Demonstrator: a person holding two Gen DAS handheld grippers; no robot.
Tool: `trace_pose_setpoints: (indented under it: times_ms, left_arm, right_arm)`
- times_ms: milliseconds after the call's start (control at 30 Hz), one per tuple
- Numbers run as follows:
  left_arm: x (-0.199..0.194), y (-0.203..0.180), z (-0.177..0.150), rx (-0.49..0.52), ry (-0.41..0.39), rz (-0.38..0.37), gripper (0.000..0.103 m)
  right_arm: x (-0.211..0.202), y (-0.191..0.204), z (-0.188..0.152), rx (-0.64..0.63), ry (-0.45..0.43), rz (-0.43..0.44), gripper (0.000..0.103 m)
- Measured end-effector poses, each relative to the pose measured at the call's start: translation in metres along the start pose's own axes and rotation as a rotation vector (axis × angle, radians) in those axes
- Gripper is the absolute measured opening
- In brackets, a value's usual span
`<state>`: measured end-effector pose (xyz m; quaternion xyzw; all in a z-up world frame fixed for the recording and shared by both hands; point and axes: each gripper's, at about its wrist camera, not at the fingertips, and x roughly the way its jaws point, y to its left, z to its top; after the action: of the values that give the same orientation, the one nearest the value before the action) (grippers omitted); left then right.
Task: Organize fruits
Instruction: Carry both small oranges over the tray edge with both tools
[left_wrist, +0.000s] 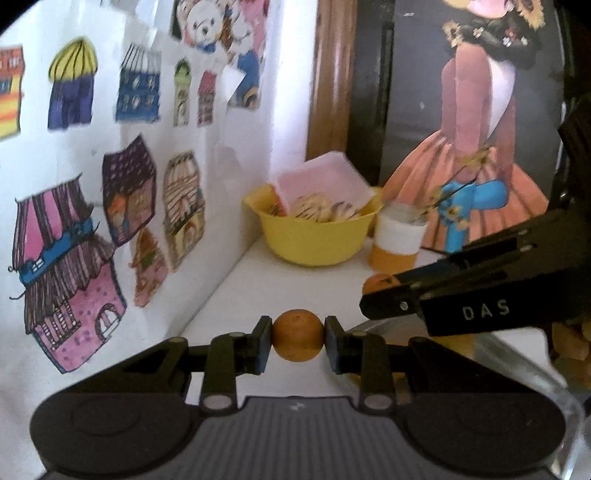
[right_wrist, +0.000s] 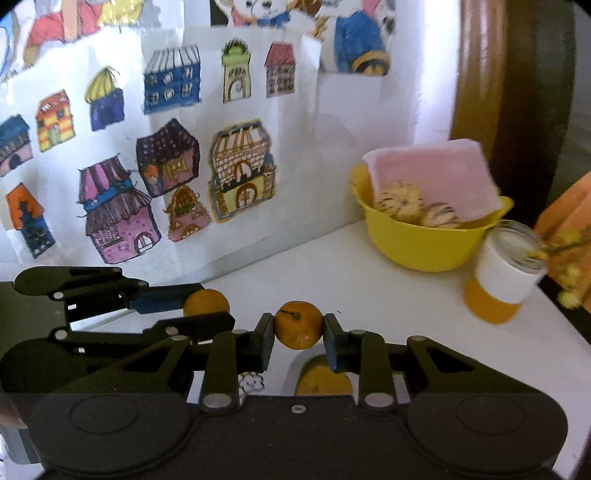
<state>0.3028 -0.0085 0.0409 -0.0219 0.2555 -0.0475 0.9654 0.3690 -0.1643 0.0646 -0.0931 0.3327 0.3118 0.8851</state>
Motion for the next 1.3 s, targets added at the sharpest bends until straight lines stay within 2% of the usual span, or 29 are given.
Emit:
trace_pose_setpoints:
  times_ms: [400,667,967,1300]
  left_arm:
    - [-0.041,-0.061,-0.002,-0.025,-0.045,-0.100,0.033]
    - [-0.055,-0.104,-0.026,-0.047,-0.014,-0.187,0.033]
    - [-0.051,-0.132,-0.047,-0.033,0.053,-0.223,0.033]
    - [-0.068,-0.152,-0.077,0.039,0.063,-0.271,0.033]
  right_arm:
    - [-0.095,-0.018,-0.049,0.037,-0.068,-0.136,0.030]
    - [-0.143,-0.033,-0.105,0.043,-0.077,-0.262,0.030]
    - [-0.163,-0.041,-0.171,0.083,-0.096,-0.351,0.030]
    - [-0.155,-0.035,-0.220,0.168,-0.088,-0.345,0.030]
